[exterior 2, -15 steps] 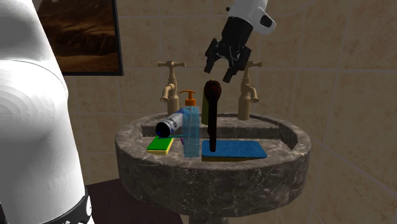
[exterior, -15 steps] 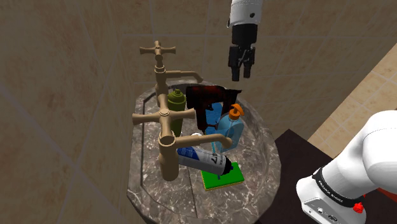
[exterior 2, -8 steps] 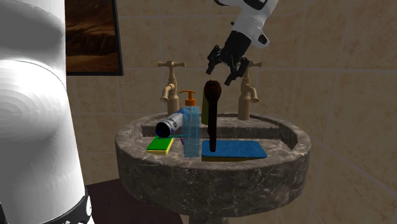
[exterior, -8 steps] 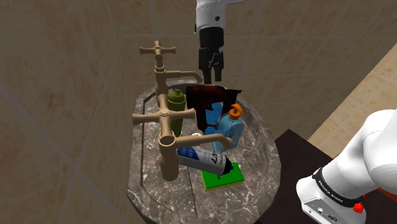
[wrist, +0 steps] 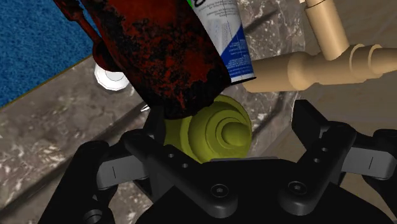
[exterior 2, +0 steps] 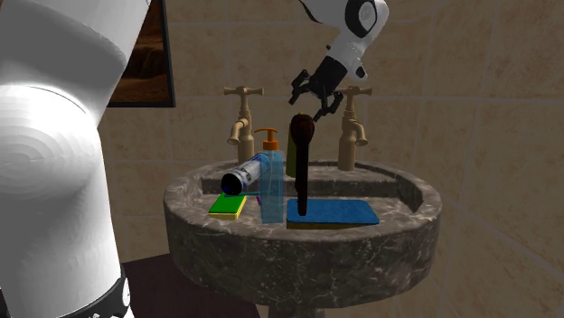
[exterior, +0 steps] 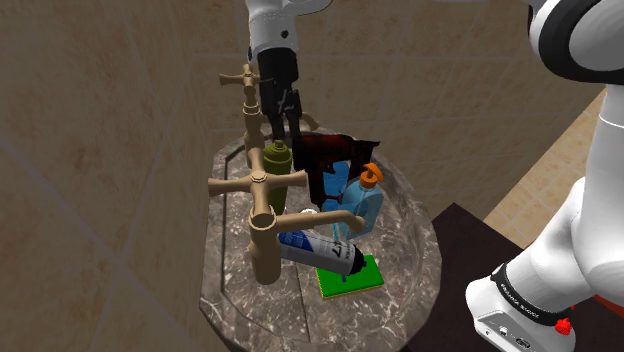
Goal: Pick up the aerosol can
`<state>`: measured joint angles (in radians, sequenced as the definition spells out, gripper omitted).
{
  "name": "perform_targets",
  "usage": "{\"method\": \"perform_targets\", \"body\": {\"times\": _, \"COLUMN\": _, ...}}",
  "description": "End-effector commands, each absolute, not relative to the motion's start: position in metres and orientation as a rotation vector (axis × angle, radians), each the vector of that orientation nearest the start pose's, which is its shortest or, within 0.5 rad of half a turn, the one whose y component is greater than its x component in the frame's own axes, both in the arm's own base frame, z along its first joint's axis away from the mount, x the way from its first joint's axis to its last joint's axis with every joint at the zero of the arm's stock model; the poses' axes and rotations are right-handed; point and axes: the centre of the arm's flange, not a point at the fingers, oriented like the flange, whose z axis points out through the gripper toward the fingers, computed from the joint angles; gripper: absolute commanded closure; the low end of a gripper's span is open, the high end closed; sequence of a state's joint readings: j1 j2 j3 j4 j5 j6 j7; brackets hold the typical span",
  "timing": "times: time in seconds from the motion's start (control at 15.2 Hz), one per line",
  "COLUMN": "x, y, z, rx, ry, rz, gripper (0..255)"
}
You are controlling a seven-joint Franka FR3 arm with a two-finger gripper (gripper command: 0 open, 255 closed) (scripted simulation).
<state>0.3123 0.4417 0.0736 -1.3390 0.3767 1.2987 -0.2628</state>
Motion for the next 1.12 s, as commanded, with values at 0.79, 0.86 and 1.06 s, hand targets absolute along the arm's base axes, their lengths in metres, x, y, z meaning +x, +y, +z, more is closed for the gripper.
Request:
{"method": "perform_targets", "body": {"times": 0.79, "x": 0.585, "y": 0.287, "z": 0.413, "rx": -2.502, "ry": -0.905, "rz": 0.699, "gripper": 255}}
{"method": "perform_targets", "body": {"times": 0.86, "x": 0.587, "y": 0.289, "z": 0.409, "rx": -2.502, "ry": -0.905, "rz": 0.699, "gripper": 255}}
{"method": "perform_targets", "body": {"times": 1.06, "x": 0.591, "y": 0.286, "z": 0.409, "rx": -2.502, "ry": -0.906, "rz": 0.7, "gripper": 255}}
